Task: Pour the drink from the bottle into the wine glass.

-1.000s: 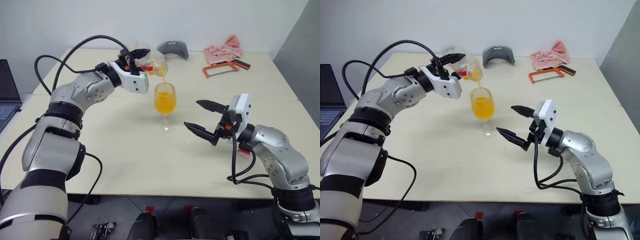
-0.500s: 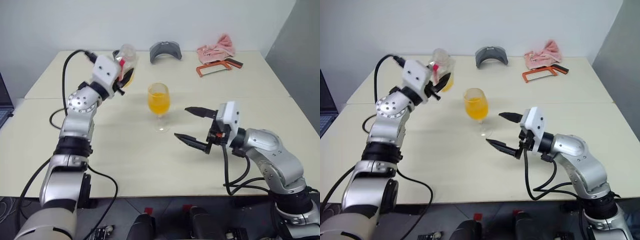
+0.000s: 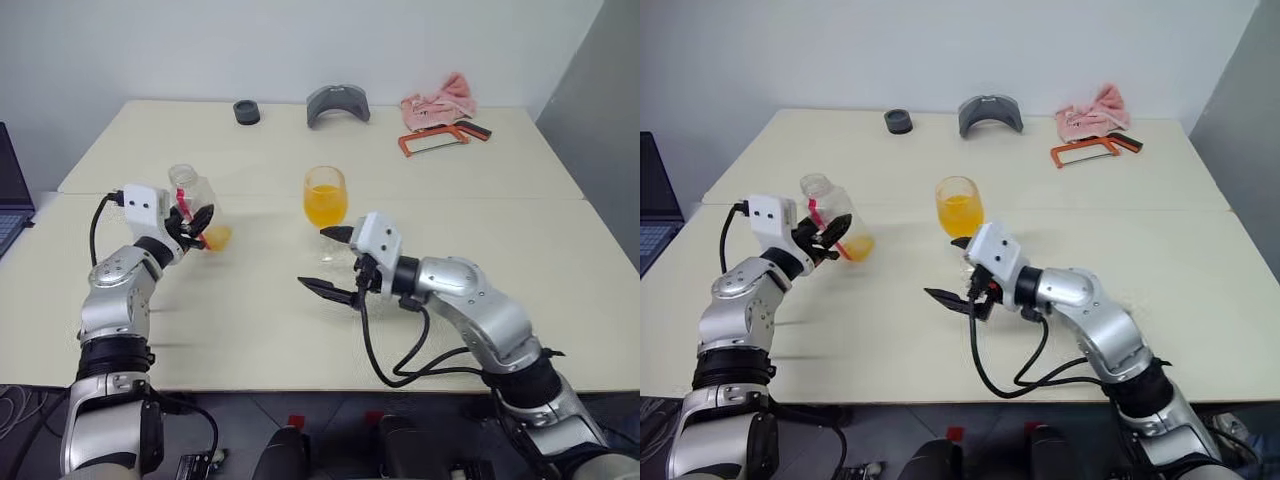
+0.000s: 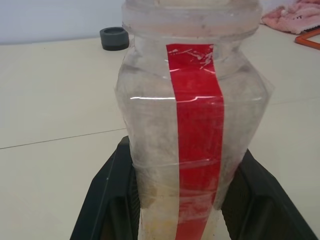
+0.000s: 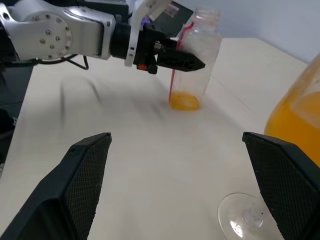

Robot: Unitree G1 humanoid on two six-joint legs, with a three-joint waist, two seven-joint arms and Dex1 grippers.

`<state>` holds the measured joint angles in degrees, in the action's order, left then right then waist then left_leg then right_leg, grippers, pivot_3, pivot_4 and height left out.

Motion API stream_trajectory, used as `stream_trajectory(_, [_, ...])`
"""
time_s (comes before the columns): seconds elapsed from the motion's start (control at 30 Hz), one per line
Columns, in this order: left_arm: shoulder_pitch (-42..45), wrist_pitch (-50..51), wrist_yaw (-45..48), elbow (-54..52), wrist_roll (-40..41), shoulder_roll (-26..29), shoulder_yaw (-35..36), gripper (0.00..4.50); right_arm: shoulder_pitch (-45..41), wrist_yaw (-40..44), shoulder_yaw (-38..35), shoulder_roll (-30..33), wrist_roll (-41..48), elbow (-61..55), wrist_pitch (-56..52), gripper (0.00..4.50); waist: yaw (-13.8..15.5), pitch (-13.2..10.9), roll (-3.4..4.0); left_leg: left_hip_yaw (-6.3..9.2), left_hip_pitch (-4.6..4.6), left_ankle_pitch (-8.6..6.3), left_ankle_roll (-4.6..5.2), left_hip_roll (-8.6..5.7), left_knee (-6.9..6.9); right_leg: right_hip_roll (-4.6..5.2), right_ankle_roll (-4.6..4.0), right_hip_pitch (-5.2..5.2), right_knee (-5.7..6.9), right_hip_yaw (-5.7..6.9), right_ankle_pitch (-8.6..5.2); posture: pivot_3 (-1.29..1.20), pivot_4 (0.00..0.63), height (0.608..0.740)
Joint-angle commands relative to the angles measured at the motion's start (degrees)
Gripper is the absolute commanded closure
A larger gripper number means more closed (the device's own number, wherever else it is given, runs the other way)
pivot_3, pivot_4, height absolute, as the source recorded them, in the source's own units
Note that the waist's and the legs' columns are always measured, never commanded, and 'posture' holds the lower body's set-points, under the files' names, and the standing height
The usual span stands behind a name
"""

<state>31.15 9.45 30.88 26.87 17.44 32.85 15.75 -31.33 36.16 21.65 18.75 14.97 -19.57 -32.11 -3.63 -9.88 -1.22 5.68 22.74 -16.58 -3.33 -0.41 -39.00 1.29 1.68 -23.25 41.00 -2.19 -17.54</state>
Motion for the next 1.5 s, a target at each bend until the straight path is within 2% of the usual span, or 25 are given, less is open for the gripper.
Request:
stream_trajectory(0.03, [0.12,-2.37,0.08,1.93,-0.7,0.6,0.92,2.81,-1.85,-0.51,-0.35,-0.94,-1.17,-0.5,0.12,0.0,0.2,0.01,-0.01,-0.02,-0.01,0.0,0.0,0.0,0.0,0.0,0.0,0.0,0.0,-0.01,0.0,0.0,0.15,0.74])
stream_trajectory(0.23, [0.03,-5.45,0.98,5.45,-0.76,0.14,0.73,2.81,-2.31,0.4,-0.07,-1.46,-2.01,-0.28,0.13,0.0,0.26,0.06,0.0,-0.03,-0.09,-0.03,0.06,0.02,0.03,-0.01,0.0,0.02,0.03,-0.02,0.0,0.0,0.15,0.74])
stream_trajectory(0.5, [-1.73,-7.4,1.26,4.19,0.19,-0.77,1.52,0.16,-2.06,1.03,-0.66,-1.3,-2.24,-0.76,-0.47,0.0,0.25,0.07,-0.01,-0.01,-0.1,-0.12,0.21,0.02,0.04,-0.01,0.0,0.02,0.02,-0.01,0.0,0.0,0.15,0.74])
stream_trajectory(0.53, [-1.97,-7.4,1.22,3.83,0.19,-0.87,1.49,0.04,-1.99,1.11,-0.71,-1.26,-2.27,-0.75,-0.48,0.0,0.26,0.07,-0.01,0.0,-0.09,-0.12,0.21,0.03,0.04,-0.01,0.0,0.02,0.02,0.0,0.0,0.0,0.15,0.74])
stream_trajectory(0.7, [-4.12,-8.64,0.37,1.52,-1.16,-1.14,0.72,0.04,0.22,1.8,-0.53,-0.06,-3.34,-0.2,1.49,0.0,0.27,0.08,-0.02,-0.01,-0.1,-0.13,0.22,0.02,0.05,0.0,0.0,0.02,0.01,-0.02,0.0,0.0,0.15,0.74])
stream_trajectory(0.87, [-9.06,-7.5,-0.96,-4.32,-0.63,-1.84,1.41,0.04,8.8,0.96,-2.42,1.22,-5.61,3.16,13.63,0.0,0.37,0.1,-0.05,-0.03,-0.08,-0.13,0.23,0.02,0.08,0.04,0.0,0.03,-0.04,-0.03,0.0,0.0,0.15,0.74])
stream_trajectory(1.0, [-16.29,-5.02,-5.41,-13.95,-1.6,-2.73,1.91,0.04,18.24,-4.48,-9.15,-2.53,-5.15,9.42,26.45,0.0,0.34,0.1,-0.05,-0.08,-0.09,-0.14,0.24,0.06,0.1,0.1,-0.01,0.03,-0.04,-0.1,0.0,0.0,0.15,0.74])
stream_trajectory(1.13, [-24.49,1.95,-8.66,-27.3,1.65,-4.98,3.14,0.04,24.21,-10.77,-15.75,-5.89,-5.32,15.2,33.23,0.0,0.44,0.1,-0.05,-0.11,-0.14,-0.14,0.24,0.09,0.12,0.11,0.0,0.07,-0.03,-0.16,0.0,0.0,0.15,0.74])
stream_trajectory(1.3, [-31.41,5.19,-12.51,-37.23,2.12,-8.17,4.38,0.04,25.08,-13.87,-18.84,-9.17,-4.99,18.38,35.51,0.0,0.43,0.1,-0.04,-0.18,-0.19,-0.14,0.24,0.15,0.16,0.08,-0.01,0.08,-0.03,-0.21,0.0,0.0,0.15,0.74])
stream_trajectory(1.5, [-33.14,4.7,-13.84,-39.9,2.09,-9.8,4.79,0.04,22.76,-13.88,-19.09,-9.74,-5.72,22.35,37.43,0.0,0.58,0.1,-0.04,-0.22,-0.33,-0.14,0.24,0.15,0.16,-0.09,0.0,0.21,-0.03,-0.19,0.0,0.0,0.15,0.74])
